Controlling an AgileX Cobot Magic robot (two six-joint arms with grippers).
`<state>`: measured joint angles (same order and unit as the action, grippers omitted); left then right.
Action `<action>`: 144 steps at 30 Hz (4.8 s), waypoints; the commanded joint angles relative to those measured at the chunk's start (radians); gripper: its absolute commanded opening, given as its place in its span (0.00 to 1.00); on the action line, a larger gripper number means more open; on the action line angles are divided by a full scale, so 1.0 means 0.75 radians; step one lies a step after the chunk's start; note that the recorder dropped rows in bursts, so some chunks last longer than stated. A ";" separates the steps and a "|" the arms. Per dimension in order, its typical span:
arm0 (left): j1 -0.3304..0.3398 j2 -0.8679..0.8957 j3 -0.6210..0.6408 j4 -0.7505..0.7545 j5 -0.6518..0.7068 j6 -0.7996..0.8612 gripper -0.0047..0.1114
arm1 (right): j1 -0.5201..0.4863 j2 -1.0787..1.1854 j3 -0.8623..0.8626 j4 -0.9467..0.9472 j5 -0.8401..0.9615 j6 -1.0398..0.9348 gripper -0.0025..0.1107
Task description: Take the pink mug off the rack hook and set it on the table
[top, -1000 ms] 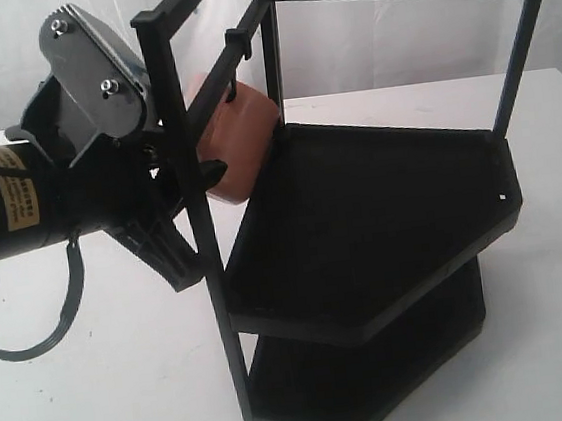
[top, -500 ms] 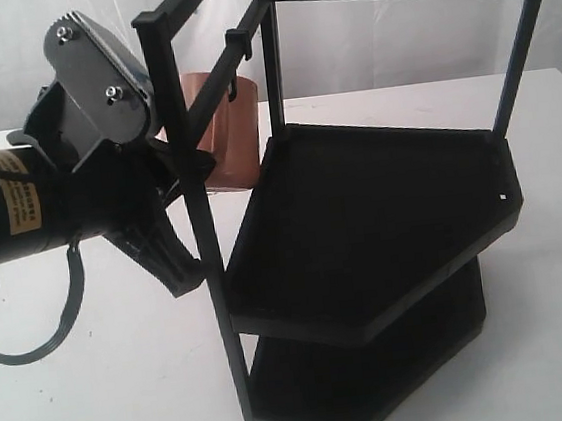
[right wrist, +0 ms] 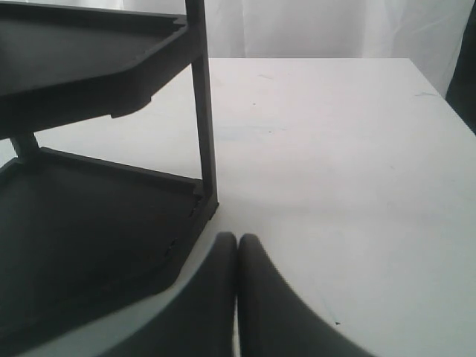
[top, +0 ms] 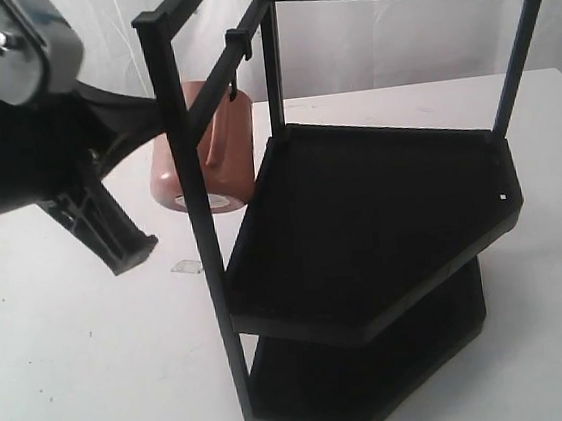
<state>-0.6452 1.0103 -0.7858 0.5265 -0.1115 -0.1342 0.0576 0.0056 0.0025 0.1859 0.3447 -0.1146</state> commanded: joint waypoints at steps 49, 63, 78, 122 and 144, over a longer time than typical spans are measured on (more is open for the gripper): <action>0.284 0.221 -0.305 -1.634 0.582 1.541 0.44 | 0.002 -0.007 -0.003 0.000 -0.012 0.000 0.02; 0.284 0.231 -0.271 -1.781 0.529 1.564 0.43 | 0.002 -0.007 -0.003 0.000 -0.012 0.000 0.02; 0.284 0.346 -0.273 -1.882 0.455 1.645 0.43 | 0.002 -0.007 -0.003 0.000 -0.012 0.000 0.02; 0.286 0.271 -0.273 -1.989 0.407 1.740 0.04 | 0.002 -0.007 -0.003 0.000 -0.012 0.000 0.02; 0.289 0.193 -0.248 -1.795 0.374 1.640 0.04 | 0.002 -0.007 -0.003 0.000 -0.012 0.000 0.02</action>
<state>-0.4304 1.1713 -0.9904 -0.8117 0.1953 1.1169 0.0576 0.0056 0.0025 0.1859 0.3447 -0.1146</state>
